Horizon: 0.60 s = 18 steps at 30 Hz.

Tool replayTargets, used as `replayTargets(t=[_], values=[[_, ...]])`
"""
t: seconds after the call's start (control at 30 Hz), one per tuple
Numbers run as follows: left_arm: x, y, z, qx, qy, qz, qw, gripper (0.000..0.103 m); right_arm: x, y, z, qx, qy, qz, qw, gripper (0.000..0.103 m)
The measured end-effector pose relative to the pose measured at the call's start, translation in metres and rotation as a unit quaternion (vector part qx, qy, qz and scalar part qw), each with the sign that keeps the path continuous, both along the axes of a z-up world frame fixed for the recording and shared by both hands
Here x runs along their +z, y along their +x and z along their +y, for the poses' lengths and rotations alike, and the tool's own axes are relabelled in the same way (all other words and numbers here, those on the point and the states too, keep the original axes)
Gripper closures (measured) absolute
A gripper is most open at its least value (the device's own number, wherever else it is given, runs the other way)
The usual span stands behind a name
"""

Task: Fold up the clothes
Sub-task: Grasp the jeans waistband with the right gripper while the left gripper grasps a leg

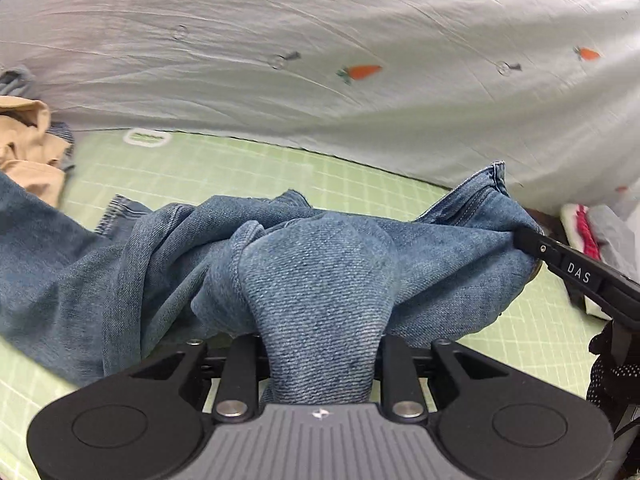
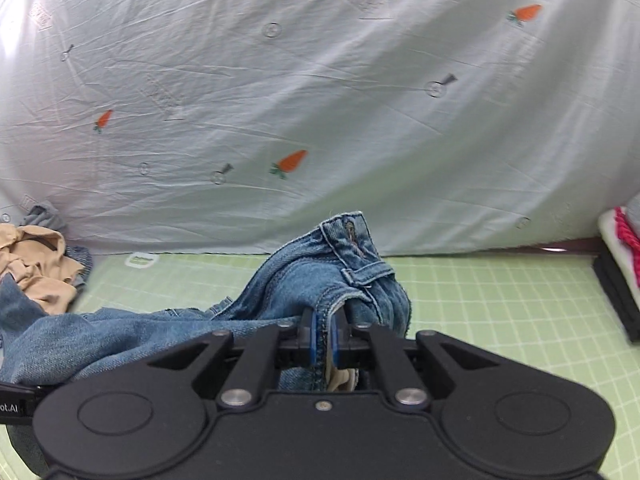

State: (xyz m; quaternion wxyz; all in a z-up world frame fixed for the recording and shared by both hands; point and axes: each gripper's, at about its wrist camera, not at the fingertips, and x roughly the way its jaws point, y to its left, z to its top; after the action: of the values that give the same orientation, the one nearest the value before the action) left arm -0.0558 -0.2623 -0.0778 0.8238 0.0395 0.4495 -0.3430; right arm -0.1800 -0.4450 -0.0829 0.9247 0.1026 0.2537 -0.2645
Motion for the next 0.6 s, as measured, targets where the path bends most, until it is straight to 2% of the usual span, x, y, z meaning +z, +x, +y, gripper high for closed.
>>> replayTargets(t=[0.17,0.3,0.6], values=[[-0.019,-0.039,-0.049,-0.033,0.0,0.023,0.9992,0.077,-0.007,-0.064,-0.039,-0.046,0.004,0.018,0.999,0.096],[-0.034,-0.064,-0.075,-0.042,0.007,0.047,0.998,0.077,-0.016,-0.099,-0.059,-0.064,0.017,0.032,0.997,0.096],[-0.061,-0.082,-0.076,-0.005,0.04,0.124,0.9915,0.076,-0.042,-0.132,-0.066,-0.06,0.057,0.063,0.995,0.095]])
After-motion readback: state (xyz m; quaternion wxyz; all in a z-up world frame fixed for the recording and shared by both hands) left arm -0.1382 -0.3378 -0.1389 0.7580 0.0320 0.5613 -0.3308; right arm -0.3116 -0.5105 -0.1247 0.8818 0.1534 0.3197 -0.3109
